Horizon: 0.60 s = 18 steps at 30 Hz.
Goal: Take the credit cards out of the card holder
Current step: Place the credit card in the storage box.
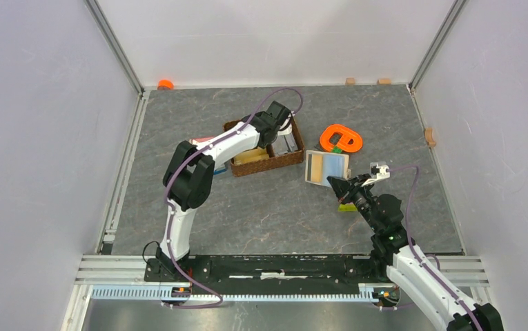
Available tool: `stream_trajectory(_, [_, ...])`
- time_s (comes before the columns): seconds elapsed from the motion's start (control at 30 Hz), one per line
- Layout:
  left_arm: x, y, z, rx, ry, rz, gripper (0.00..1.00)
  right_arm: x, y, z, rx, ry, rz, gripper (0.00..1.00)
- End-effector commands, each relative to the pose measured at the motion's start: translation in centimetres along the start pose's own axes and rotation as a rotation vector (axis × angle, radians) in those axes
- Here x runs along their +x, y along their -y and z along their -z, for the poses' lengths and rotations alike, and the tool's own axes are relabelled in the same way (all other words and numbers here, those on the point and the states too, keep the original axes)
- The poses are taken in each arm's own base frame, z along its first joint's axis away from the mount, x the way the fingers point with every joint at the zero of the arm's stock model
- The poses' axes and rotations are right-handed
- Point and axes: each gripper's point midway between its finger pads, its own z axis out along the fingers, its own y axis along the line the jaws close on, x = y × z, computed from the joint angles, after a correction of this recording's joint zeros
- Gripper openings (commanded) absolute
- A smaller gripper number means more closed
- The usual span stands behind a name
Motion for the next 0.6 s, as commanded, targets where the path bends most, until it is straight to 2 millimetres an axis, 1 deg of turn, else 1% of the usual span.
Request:
stream_trajectory(0.0, [-2.2,-1.8,-0.1,-0.046,0.072,-0.026,0.02,-2.2,-1.3,-0.3,-0.048,0.076,0.001,0.01])
stream_trajectory(0.1, [-2.8,-1.3,-0.6,-0.026,0.094,-0.041,0.02,-2.1,-1.3,-0.3,-0.048,0.072,0.002,0.01])
stream_trajectory(0.17, [-3.2,-0.5,-0.6,0.001,0.120,-0.060,0.03,-2.1,-1.2,-0.4,-0.045,0.071,0.003,0.01])
stream_trajectory(0.23, [-3.6,-0.1,-0.3,0.030,0.160,-0.037,0.10,-2.1,-1.2,-0.4,-0.045,0.070,0.002,0.01])
stream_trajectory(0.3, [-3.8,-0.4,0.2,0.031,0.182,-0.009,0.23,-2.1,-1.2,-0.4,-0.045,0.071,0.004,0.01])
stream_trajectory(0.33, [-3.8,-0.7,0.4,0.026,0.184,0.002,0.28,-2.1,-1.2,-0.4,-0.044,0.071,0.005,0.01])
stream_trajectory(0.47, [-3.4,-1.6,1.8,0.002,0.194,0.044,0.35,-2.3,-1.1,-0.4,-0.033,0.073,0.012,0.01])
stream_trajectory(0.57, [-3.6,-2.3,4.3,-0.016,0.236,0.080,0.41,-2.2,-1.0,-0.4,-0.033,0.074,0.011,0.01])
